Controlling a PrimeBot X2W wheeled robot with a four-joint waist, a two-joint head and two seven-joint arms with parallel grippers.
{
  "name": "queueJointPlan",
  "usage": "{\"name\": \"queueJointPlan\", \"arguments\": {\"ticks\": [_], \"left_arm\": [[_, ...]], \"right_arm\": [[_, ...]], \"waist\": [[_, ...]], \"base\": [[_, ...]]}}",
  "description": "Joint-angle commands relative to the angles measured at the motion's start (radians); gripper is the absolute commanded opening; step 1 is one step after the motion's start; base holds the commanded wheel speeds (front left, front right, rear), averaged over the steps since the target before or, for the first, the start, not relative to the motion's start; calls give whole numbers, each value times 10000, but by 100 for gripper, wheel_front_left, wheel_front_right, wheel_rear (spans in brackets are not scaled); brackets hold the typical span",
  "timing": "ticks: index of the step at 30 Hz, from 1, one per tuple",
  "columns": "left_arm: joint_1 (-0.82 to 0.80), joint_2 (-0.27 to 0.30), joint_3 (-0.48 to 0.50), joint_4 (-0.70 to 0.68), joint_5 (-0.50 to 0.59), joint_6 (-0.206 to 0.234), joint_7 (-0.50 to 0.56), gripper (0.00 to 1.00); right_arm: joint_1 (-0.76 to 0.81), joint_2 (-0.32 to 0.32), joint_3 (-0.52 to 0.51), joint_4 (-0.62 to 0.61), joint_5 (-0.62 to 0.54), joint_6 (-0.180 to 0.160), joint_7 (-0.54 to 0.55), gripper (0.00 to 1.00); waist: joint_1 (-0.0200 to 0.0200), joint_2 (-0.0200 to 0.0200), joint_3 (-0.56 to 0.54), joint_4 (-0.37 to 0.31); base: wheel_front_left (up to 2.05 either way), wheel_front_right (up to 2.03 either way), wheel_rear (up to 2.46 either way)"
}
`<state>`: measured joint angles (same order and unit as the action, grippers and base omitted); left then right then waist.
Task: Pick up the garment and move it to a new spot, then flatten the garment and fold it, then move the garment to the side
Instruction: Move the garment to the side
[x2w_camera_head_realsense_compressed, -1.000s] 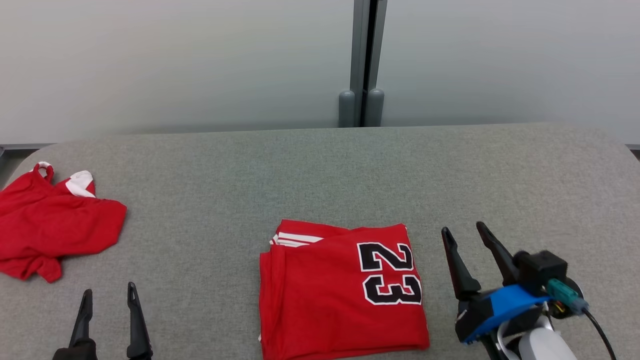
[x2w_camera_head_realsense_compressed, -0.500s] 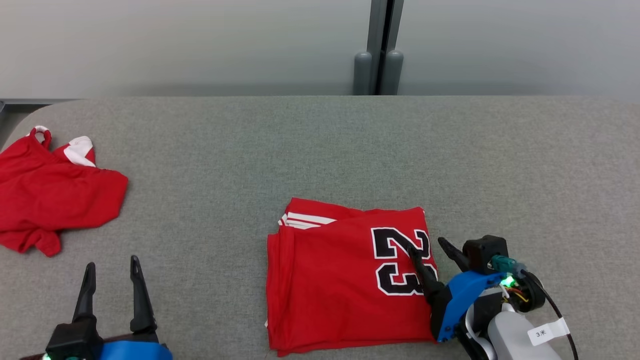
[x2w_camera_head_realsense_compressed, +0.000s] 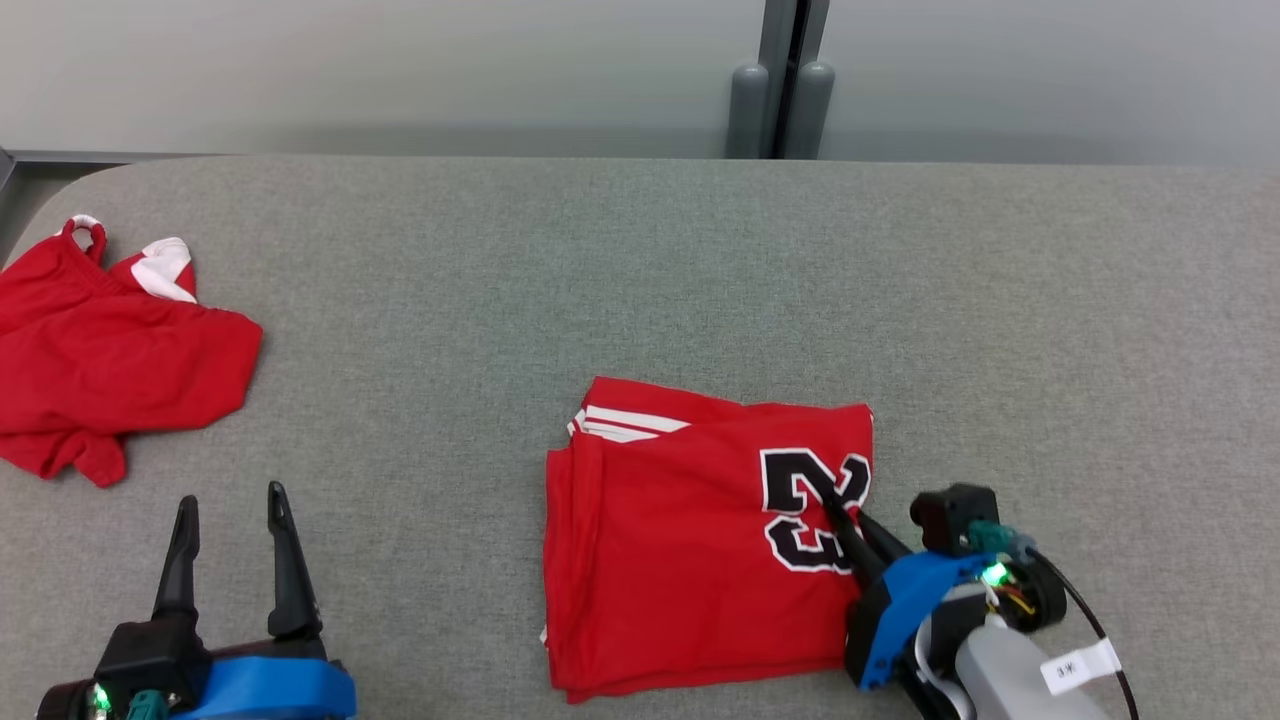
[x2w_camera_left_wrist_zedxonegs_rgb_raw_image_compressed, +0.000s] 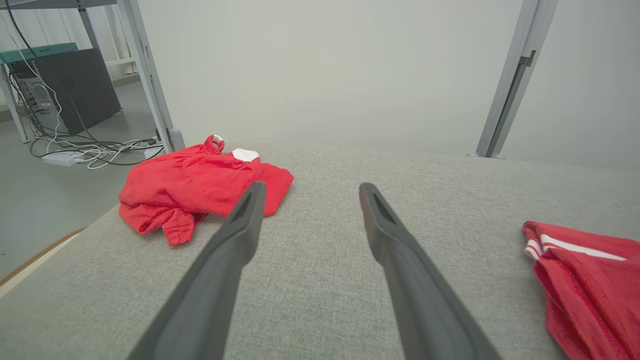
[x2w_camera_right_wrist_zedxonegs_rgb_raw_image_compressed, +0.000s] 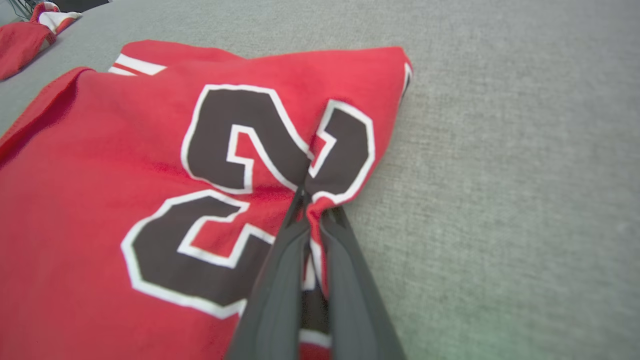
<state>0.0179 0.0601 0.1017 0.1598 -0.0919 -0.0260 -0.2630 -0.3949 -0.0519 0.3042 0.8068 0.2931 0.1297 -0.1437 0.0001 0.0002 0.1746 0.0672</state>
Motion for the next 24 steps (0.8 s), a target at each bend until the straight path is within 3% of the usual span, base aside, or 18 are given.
{"name": "queueJointPlan", "arguments": {"ticks": [1, 12, 24], "left_arm": [[-216, 4, -36, -50, -31, 6, -23, 100], [-1141, -74, -358, -824, 59, -87, -22, 100], [-2082, 438, -159, -2269, 625, -96, -25, 100]], "right_arm": [[-305, -18, 32, 88, -36, 16, -53, 0], [-3220, -1387, 678, 172, -255, 11, 160, 0], [-5602, -3367, 225, -227, 438, 11, -121, 0]], "waist": [[-1, -2, 19, 8], [-1, -2, 836, -170], [-1, -2, 3308, -2411]], "base": [[0, 0, 0], [0, 0, 0], [0, 0, 0]]}}
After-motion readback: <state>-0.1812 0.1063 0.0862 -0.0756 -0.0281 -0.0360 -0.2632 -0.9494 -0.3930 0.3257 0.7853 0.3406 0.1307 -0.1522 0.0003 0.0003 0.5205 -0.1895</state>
